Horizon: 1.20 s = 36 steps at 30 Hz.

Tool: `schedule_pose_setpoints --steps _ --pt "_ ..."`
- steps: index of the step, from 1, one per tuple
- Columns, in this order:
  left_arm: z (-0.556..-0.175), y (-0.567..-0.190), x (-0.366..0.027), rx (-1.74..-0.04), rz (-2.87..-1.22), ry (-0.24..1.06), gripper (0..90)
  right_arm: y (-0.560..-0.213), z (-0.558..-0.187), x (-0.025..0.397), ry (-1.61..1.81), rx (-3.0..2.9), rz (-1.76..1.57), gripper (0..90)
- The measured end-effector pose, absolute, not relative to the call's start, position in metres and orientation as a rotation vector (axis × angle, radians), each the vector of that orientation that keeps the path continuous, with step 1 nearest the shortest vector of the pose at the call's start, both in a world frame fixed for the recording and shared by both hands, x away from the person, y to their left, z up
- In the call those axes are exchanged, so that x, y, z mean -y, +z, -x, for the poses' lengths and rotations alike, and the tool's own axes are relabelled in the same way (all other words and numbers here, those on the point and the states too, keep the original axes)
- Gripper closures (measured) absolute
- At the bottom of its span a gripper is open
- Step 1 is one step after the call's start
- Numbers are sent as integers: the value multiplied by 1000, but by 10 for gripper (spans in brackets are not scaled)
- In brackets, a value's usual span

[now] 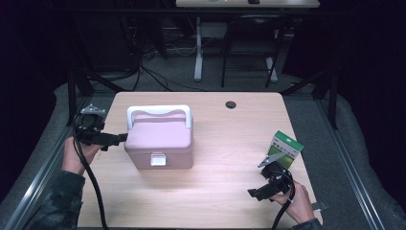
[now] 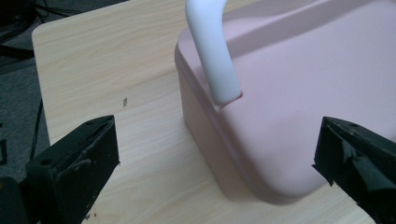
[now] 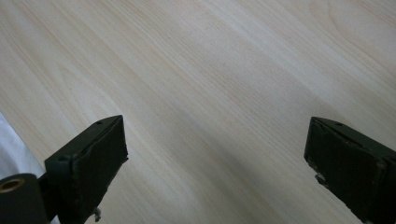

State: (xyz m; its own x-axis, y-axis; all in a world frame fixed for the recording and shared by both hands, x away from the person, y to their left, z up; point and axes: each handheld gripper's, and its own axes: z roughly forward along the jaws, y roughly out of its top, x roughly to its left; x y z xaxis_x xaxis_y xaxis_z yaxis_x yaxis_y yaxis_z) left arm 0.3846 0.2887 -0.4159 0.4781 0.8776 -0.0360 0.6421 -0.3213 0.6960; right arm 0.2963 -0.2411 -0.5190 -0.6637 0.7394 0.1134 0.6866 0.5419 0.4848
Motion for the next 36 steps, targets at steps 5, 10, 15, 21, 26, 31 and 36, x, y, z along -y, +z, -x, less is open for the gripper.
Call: schedule_pose_setpoints --steps 5,10,15,21,26,31,36 --pt "-398 -416 -281 -1255 -2091 461 4 -518 -296 244 772 -2655 -1251 54" --pt "-411 -418 -276 -1272 -2082 457 47 -519 -296 244 770 -2655 -1253 56" --pt "-424 -420 -274 -1299 -2056 418 150 -519 -296 243 765 -2660 -1257 69" --pt "-434 -423 -271 -1301 -2050 384 279 -518 -296 245 758 -2650 -1264 73" --pt "-438 -425 -267 -1292 -2056 378 384 -517 -295 245 755 -2647 -1259 79" --pt "-440 -425 -267 -1299 -2038 407 452 -515 -296 245 757 -2646 -1257 82" --pt "-440 -424 -265 -1293 -2033 414 535 -515 -296 244 756 -2641 -1248 90"
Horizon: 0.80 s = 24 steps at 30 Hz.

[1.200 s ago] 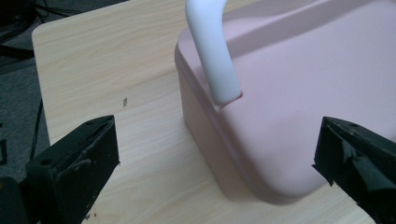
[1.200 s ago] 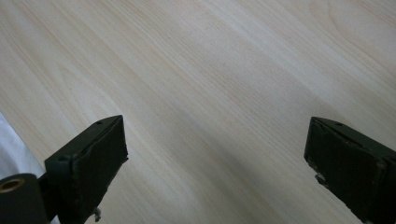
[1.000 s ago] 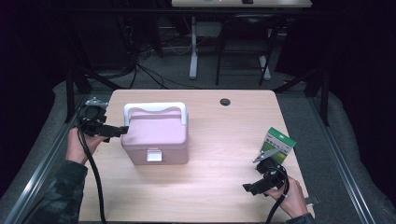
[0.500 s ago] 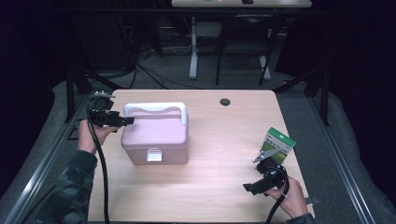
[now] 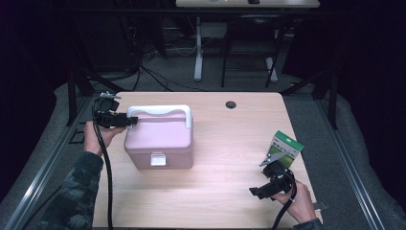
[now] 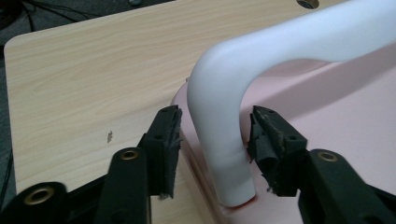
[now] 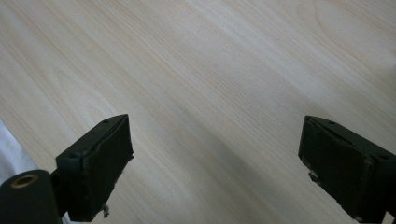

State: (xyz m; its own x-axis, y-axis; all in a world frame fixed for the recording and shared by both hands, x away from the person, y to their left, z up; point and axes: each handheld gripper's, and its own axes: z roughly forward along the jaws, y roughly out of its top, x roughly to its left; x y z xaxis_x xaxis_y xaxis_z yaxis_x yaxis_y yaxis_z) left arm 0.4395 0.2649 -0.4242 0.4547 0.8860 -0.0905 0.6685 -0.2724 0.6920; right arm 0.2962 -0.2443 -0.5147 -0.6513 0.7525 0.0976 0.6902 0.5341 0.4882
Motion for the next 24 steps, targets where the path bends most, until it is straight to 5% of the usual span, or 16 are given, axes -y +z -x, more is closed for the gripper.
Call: schedule_pose_setpoints --steps 7,24 --pt "-438 -424 -263 -1278 -2029 436 658 -514 -296 245 762 -2638 -1251 93" --pt "-431 -420 -255 -1211 -2015 446 708 -512 -297 244 772 -2628 -1253 94"
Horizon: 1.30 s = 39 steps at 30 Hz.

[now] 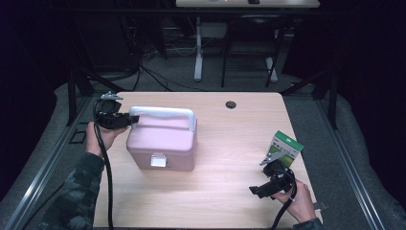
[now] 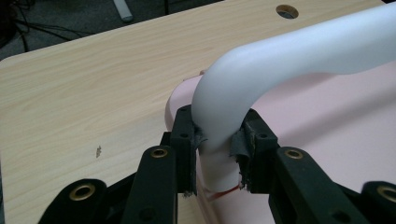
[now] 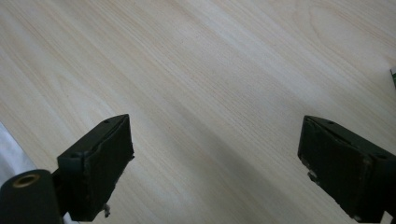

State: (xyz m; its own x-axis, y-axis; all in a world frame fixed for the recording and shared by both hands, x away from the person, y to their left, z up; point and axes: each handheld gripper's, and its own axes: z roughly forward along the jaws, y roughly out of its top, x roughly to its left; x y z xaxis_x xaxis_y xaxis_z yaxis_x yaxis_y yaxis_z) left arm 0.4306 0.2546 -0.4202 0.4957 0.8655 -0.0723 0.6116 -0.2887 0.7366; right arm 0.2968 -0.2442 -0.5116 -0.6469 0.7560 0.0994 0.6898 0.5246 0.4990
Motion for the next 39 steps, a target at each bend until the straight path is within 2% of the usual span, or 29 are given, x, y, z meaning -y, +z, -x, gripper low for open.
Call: schedule_pose_setpoints --steps 17,28,31,33,39 --pt "-416 -419 -239 -1199 -2028 439 700 -508 -299 242 794 -2615 -1246 93" --pt "-409 -417 -229 -1193 -2044 421 703 -485 -311 225 868 -2597 -1203 88" --pt "-408 -417 -226 -1188 -2046 417 703 -476 -317 220 894 -2590 -1190 60" --pt "-407 -416 -223 -1187 -2053 419 702 -470 -322 217 909 -2592 -1188 0" --pt "-404 -416 -215 -1170 -2065 416 697 -453 -335 203 935 -2590 -1153 0"
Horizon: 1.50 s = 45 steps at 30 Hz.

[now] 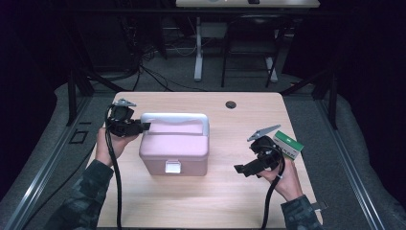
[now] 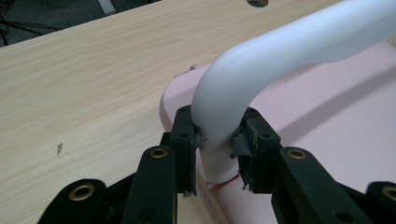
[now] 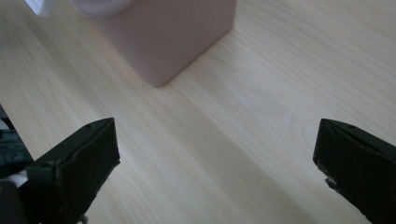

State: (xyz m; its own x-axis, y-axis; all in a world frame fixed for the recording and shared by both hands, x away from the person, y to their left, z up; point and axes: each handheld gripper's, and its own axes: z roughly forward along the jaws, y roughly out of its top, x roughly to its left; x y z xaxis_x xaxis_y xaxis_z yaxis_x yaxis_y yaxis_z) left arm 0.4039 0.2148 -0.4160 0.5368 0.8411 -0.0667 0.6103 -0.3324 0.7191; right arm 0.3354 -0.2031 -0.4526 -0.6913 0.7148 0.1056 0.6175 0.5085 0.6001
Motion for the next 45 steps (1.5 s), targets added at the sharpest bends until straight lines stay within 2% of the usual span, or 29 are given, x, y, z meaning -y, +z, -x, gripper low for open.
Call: schedule_pose_setpoints --steps 3,8,10,20,23,27,36,41,45 --pt "-403 -416 -211 -1161 -2073 410 694 -444 -342 193 958 -2589 -1118 19" --pt "-401 -416 -206 -1146 -2085 413 691 -431 -356 175 1020 -2572 -1075 148" --pt "-400 -415 -204 -1143 -2089 406 691 -428 -361 170 1038 -2568 -1075 150" --pt "-399 -416 -197 -1127 -2088 399 692 -418 -393 145 1094 -2538 -1065 328" --pt "-398 -416 -193 -1120 -2088 396 692 -416 -397 139 1119 -2521 -1058 409" --pt "-398 -417 -188 -1108 -2090 399 692 -415 -399 131 1101 -2491 -1052 462" --pt "-397 -417 -178 -1083 -2098 389 692 -418 -405 129 1092 -2446 -1066 575" --pt "-396 -417 -176 -1082 -2099 391 692 -419 -406 133 1083 -2440 -1061 683" --pt "-395 -416 -173 -1073 -2106 384 691 -419 -407 136 1092 -2451 -1071 692"
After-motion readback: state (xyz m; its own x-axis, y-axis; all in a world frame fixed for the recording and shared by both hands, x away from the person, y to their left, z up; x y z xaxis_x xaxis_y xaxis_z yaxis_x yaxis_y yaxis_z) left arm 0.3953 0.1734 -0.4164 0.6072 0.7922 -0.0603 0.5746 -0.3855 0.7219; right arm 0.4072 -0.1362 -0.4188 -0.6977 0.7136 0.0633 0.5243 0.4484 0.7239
